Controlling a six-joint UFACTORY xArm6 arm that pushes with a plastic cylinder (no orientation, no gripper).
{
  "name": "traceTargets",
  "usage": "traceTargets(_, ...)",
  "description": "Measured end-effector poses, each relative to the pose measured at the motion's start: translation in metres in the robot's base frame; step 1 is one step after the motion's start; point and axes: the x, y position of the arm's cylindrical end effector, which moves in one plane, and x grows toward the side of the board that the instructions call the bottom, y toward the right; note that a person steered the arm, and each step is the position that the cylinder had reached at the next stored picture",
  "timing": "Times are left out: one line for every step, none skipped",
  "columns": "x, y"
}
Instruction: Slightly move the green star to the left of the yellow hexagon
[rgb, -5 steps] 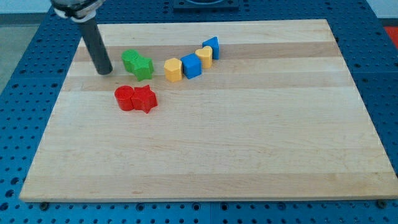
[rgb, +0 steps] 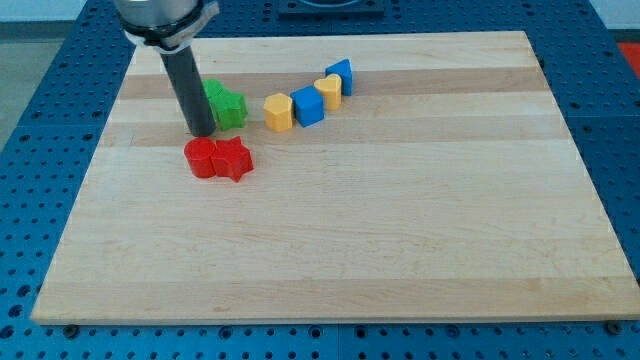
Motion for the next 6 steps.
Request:
traceTargets(0.0, 0.009)
traceTargets(0.007, -0.008)
traceTargets(0.004, -0.063)
traceTargets(-0.034, -0.087)
traceTargets(-0.07, -0.091)
traceTargets(-0.043, -0.107)
